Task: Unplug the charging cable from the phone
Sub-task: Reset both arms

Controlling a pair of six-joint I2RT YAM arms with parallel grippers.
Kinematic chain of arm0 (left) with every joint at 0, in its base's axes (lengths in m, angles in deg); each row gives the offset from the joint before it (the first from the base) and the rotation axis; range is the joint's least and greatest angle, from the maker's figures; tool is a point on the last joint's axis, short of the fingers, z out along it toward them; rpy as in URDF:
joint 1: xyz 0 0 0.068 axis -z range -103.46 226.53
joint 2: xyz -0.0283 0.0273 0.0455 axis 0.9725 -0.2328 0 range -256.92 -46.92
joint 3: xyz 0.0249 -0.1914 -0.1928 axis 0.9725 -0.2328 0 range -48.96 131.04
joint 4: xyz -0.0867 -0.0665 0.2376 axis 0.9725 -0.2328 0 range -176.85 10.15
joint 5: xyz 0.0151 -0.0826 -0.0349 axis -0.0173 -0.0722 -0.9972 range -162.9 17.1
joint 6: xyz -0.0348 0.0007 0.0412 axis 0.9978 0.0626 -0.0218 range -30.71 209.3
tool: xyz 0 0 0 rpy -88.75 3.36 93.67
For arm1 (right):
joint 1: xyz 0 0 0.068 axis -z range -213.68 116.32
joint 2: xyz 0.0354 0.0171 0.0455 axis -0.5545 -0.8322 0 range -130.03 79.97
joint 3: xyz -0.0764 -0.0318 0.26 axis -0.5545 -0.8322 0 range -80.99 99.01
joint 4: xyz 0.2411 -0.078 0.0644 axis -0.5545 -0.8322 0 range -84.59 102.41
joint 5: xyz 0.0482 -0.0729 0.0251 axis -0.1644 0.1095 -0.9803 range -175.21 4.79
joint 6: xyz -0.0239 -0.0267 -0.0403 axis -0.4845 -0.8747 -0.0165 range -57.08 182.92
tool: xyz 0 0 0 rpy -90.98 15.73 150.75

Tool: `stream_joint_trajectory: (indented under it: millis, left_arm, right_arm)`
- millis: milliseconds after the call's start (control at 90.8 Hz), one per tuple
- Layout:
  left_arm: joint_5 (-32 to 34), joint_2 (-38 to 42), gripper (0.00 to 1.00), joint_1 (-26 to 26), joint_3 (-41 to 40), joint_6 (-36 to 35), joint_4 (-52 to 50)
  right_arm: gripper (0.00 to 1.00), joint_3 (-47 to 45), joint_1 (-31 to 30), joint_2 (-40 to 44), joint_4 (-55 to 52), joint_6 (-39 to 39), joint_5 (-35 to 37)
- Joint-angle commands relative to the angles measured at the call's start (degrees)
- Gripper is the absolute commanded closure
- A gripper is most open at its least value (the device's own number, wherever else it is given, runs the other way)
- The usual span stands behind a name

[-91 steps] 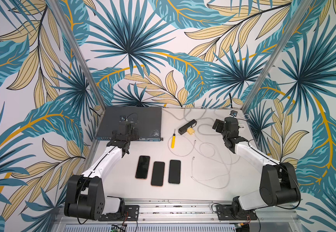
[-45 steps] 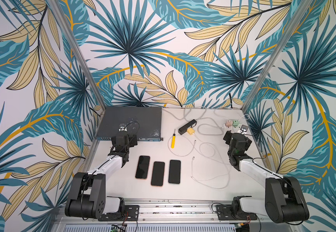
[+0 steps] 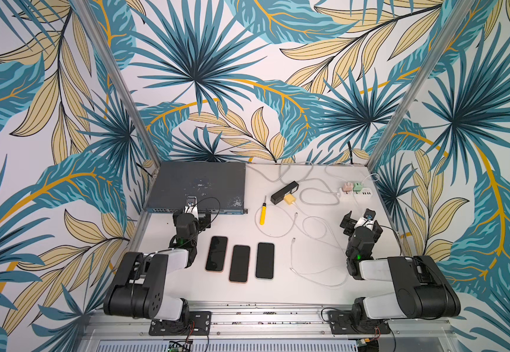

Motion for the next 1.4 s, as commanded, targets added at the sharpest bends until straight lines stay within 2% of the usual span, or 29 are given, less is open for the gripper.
stream_joint_trajectory:
  millis: [0,33,110,154,242,297,419,463,584,650,705,1388]
  left_arm:
    - [-3.2,-1.3,0.00,0.2,0.9,-2.3,5.2]
    - [-3.4,-0.7,0.00,0.1,1.6,-1.9,2.5]
    - [-3.3,-3.4,0.00,-0.1,-0.3,-2.2,10.7]
    - [-3.1,-2.8,0.00,0.0,0.1,-2.1,8.7]
    - [-2.9,-2.4,0.00,-0.2,0.6,-1.6,7.1]
    - [-2.6,-3.3,0.00,-0.2,-0.1,-1.7,10.1]
    - [-2.0,-3.1,0.00,-0.2,0.0,-1.5,9.5]
    - [-2.0,-3.1,0.00,-0.2,0.0,-1.5,9.7]
    - [-2.0,-3.1,0.00,-0.2,0.0,-1.5,9.7]
    - [-2.0,-3.1,0.00,-0.2,0.0,-1.5,9.7]
    - [-2.0,-3.1,0.00,-0.2,0.0,-1.5,9.7]
    - [-1.5,-3.2,0.00,0.8,-1.0,-2.7,11.7]
  right_arm:
    - [0.00,-1.5,1.0,-0.5,12.8,-2.2,-4.6]
    - [0.00,-1.9,1.2,-0.8,13.7,-2.5,-6.5]
    - [0.00,-3.4,2.9,-2.6,16.2,-3.1,-15.3]
    - [0.00,-3.4,4.3,-5.6,19.7,-3.0,-18.9]
    - [0.00,-0.8,6.4,-4.5,12.6,0.2,-18.7]
    - [0.00,-1.2,6.6,-5.0,15.0,-0.1,-18.9]
    - [0.00,-2.2,6.6,-4.8,16.0,-0.4,-19.4]
    - [0.00,-3.8,6.6,-5.2,19.8,-1.1,-21.1]
    - [0.00,-11.8,6.5,-7.5,36.8,-5.3,-33.0]
    - [0.00,-10.9,6.4,-6.2,33.6,-7.2,-37.4]
    - [0.00,-11.3,6.4,-7.1,35.3,-8.9,-41.5]
    - [0.00,-12.0,6.3,-8.0,37.6,-9.3,-42.4]
